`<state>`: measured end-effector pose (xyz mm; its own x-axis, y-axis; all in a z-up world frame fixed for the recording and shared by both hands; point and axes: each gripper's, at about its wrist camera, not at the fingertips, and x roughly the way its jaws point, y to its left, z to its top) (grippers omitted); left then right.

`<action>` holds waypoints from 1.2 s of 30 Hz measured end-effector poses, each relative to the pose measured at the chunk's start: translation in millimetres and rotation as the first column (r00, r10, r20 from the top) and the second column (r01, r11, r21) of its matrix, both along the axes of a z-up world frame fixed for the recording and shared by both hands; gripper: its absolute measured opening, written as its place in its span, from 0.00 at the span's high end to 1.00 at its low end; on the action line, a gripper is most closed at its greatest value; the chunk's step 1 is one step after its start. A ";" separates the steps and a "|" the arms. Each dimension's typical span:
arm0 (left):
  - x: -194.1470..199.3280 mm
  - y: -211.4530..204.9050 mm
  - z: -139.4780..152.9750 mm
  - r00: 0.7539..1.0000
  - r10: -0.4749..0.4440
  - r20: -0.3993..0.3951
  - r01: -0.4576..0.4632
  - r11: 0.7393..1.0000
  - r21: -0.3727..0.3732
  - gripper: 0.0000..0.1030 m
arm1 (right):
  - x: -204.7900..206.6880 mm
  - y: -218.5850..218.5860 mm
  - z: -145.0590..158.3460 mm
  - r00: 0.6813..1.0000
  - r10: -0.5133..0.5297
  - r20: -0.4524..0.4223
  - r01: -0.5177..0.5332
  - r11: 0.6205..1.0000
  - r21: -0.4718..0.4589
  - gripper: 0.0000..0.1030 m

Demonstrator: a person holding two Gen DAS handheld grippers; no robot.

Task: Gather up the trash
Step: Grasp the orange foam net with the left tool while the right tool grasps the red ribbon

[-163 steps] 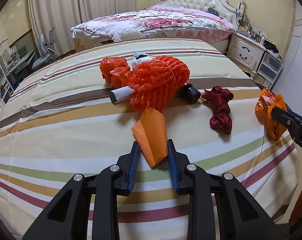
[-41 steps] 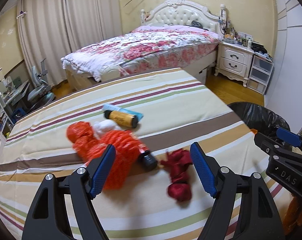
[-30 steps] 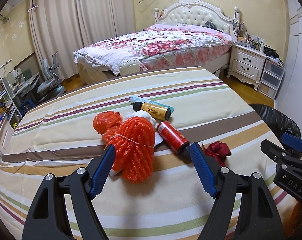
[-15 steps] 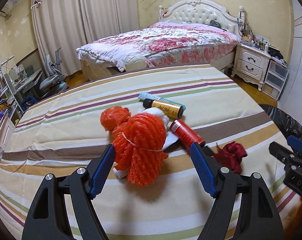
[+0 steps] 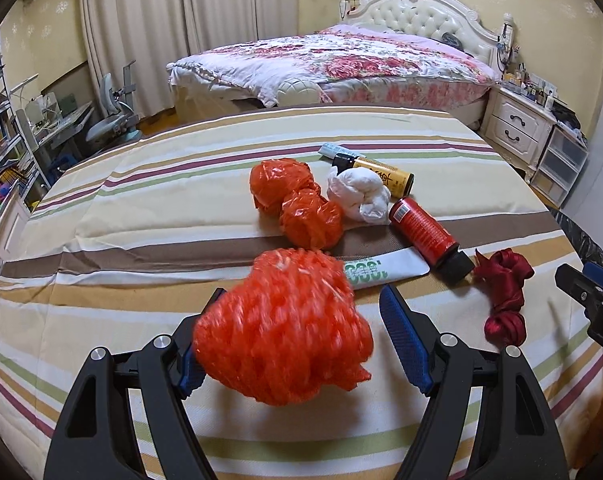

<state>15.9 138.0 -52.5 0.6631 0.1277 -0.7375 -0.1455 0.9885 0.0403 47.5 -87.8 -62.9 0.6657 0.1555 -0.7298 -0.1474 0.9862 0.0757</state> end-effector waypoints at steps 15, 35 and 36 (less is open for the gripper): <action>-22.2 23.2 5.4 0.999 0.032 -0.008 -0.032 0.999 -0.041 0.28 | -5.3 13.4 -1.5 0.999 0.034 -0.006 -0.034 0.999 -0.012 0.37; -40.5 28.1 0.2 1.000 0.021 -0.024 -0.023 0.995 -0.094 0.57 | -18.5 39.8 9.7 0.995 0.099 0.012 -0.099 0.995 -0.018 0.37; -40.8 29.9 0.6 0.999 0.025 -0.022 -0.027 0.995 -0.096 0.58 | -18.8 42.2 10.4 0.994 0.104 0.012 -0.104 0.994 -0.018 0.37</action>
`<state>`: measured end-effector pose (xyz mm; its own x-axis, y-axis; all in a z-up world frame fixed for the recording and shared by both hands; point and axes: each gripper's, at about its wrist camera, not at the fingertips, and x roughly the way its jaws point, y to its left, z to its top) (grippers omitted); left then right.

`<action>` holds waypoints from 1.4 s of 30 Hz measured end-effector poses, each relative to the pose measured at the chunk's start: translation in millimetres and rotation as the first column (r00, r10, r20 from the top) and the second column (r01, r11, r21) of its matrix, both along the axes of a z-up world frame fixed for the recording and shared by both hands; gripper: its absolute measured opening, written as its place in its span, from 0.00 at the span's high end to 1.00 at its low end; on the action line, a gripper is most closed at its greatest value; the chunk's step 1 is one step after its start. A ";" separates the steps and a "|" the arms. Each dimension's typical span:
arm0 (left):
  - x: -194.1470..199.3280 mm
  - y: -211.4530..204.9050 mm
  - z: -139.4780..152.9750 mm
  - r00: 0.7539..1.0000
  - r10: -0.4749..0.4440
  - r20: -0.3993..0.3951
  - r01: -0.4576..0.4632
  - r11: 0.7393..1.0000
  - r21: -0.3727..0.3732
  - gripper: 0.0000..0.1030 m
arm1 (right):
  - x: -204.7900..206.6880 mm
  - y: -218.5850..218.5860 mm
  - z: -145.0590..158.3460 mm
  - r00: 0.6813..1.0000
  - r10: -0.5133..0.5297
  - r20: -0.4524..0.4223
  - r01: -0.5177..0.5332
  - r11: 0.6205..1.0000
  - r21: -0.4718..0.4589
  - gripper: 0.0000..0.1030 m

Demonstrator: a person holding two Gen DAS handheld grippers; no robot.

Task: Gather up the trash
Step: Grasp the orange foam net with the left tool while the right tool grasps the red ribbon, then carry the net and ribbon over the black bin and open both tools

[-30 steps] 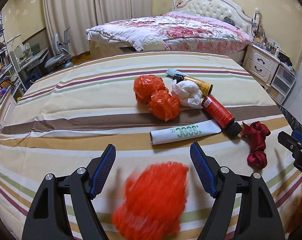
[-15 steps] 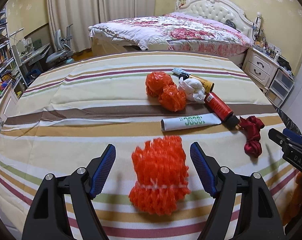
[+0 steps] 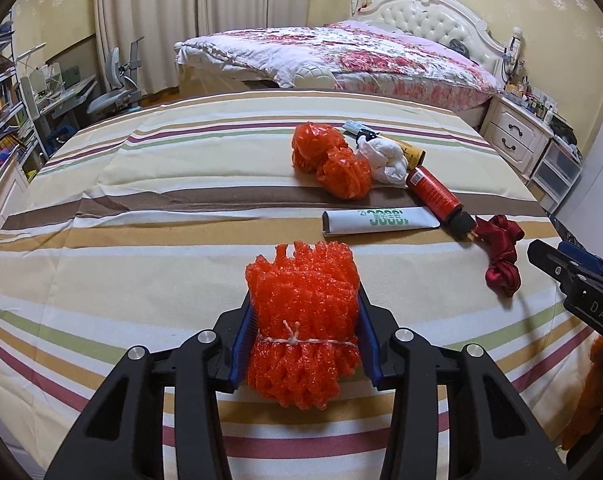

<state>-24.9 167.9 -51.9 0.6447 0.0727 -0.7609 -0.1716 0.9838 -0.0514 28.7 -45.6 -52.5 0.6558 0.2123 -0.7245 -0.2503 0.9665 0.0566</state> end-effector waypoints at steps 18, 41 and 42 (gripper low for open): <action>-4.2 29.0 2.5 0.997 0.073 0.024 -0.074 0.996 0.041 0.58 | 5.7 35.1 -15.4 0.995 0.079 -0.056 -0.081 0.996 -0.029 0.61; 11.9 -31.8 24.5 0.992 -0.075 0.099 0.073 0.997 0.028 0.58 | -3.9 -23.3 17.1 0.999 -0.032 0.023 0.032 0.999 -0.007 0.78; 14.5 -39.4 27.0 0.990 -0.093 0.108 0.091 0.995 0.030 0.58 | -4.0 -29.5 19.5 0.998 -0.047 0.030 0.047 0.999 -0.008 0.78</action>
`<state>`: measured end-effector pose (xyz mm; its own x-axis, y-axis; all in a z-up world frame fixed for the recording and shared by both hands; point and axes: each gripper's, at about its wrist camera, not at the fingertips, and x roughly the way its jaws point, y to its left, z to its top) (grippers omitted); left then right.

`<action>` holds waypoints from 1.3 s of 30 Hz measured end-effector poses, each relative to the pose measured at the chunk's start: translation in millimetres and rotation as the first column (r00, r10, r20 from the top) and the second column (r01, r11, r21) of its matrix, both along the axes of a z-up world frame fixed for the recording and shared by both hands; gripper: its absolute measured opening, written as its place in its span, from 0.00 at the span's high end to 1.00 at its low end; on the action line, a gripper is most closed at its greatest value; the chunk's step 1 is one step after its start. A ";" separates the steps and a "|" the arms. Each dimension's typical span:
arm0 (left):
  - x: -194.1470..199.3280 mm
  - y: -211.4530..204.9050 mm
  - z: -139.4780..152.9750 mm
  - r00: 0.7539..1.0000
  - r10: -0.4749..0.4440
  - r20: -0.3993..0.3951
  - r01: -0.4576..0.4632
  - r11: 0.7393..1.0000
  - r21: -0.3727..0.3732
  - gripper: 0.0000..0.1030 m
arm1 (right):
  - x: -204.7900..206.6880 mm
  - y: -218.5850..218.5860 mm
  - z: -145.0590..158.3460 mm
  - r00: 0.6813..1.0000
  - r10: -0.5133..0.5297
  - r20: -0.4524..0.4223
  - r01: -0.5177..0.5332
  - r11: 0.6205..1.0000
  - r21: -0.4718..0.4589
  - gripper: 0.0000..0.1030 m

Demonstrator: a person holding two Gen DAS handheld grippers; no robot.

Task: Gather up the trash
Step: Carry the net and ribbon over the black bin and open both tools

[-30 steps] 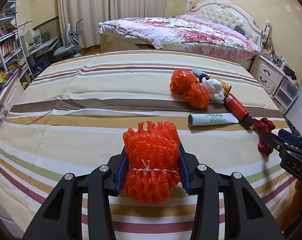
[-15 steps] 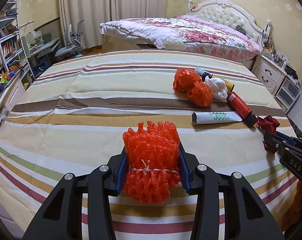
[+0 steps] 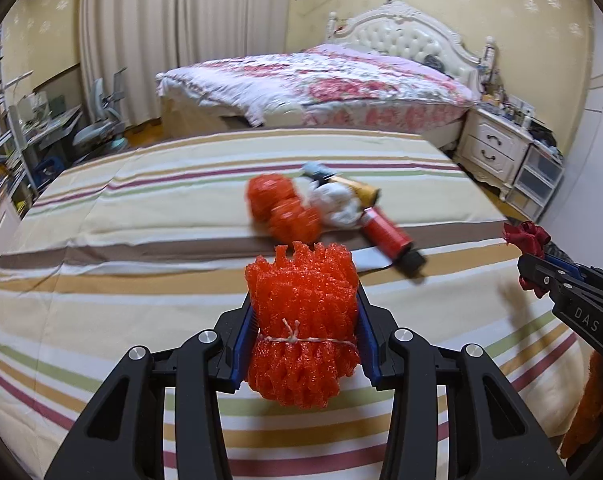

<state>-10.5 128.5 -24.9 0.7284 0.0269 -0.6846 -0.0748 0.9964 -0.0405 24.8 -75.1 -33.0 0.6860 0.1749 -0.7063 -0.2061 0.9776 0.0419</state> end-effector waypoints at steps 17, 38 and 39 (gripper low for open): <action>60.2 -137.4 24.6 0.954 -0.287 0.089 0.289 0.957 -0.009 0.58 | 19.1 -123.7 15.9 0.961 -0.266 0.070 0.267 0.964 0.003 0.78; 126.7 -231.7 -7.7 0.929 -0.370 -0.001 0.369 0.925 0.091 0.58 | 59.1 -181.0 -5.7 0.922 -0.384 0.042 0.384 0.923 0.010 0.78; 129.0 -234.5 -8.2 0.929 -0.370 -0.005 0.369 0.925 0.096 0.58 | 60.3 -183.6 -6.3 0.921 -0.389 0.040 0.389 0.921 0.011 0.78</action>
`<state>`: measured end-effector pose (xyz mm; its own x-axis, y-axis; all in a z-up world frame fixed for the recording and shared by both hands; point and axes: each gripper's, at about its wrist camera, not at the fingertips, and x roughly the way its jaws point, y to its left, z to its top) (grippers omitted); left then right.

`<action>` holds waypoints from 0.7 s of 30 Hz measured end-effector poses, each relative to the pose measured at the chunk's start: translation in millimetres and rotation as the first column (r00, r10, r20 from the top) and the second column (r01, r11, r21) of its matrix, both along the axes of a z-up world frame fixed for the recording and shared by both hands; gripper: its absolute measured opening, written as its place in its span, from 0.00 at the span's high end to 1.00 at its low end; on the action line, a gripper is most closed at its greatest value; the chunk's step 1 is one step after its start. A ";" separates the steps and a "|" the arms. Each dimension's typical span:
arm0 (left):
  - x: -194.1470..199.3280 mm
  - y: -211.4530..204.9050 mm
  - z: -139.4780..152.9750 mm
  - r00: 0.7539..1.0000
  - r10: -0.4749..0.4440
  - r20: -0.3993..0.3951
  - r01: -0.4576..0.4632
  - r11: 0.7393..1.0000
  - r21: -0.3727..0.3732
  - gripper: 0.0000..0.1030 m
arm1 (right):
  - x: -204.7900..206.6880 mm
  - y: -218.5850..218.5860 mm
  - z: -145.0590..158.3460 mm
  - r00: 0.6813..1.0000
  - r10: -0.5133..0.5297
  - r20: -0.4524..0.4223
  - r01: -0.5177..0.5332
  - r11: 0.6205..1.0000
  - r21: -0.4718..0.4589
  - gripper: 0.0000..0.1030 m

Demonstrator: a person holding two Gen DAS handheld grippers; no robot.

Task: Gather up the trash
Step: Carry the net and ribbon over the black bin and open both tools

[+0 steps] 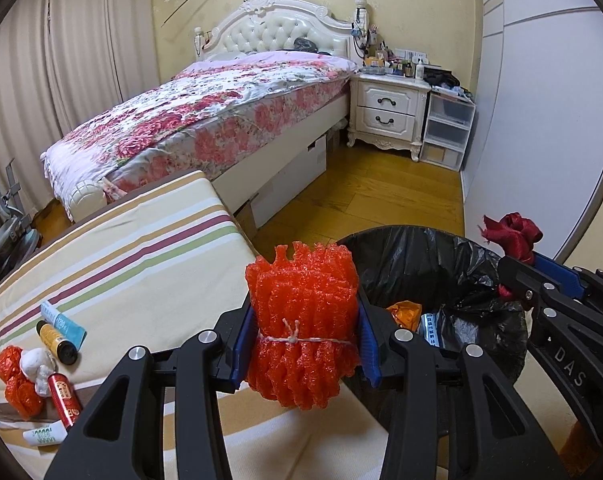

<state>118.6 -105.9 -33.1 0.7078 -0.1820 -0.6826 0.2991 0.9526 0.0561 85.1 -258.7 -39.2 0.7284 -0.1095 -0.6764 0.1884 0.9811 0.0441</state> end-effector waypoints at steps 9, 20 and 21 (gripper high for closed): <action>11.0 -13.7 -8.6 1.000 0.014 -0.007 -0.014 0.999 0.029 0.56 | 9.0 -16.6 -9.2 0.999 -0.037 -0.015 0.038 0.999 0.020 0.77; 11.7 -15.7 -12.2 1.000 0.012 -0.013 -0.011 0.999 0.034 0.31 | 9.0 -19.9 -8.7 0.997 -0.071 0.000 0.071 0.997 0.002 0.53; 11.5 -15.6 -11.2 1.000 0.012 -0.011 -0.012 0.999 0.034 0.31 | 7.9 -20.1 -8.1 0.997 -0.074 0.003 0.074 0.997 -0.001 0.52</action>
<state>130.1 -121.6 -44.3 0.7017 -0.1505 -0.6964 0.2887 0.9537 0.0848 93.0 -278.7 -47.3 0.7202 -0.1639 -0.6741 0.2602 0.9646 0.0435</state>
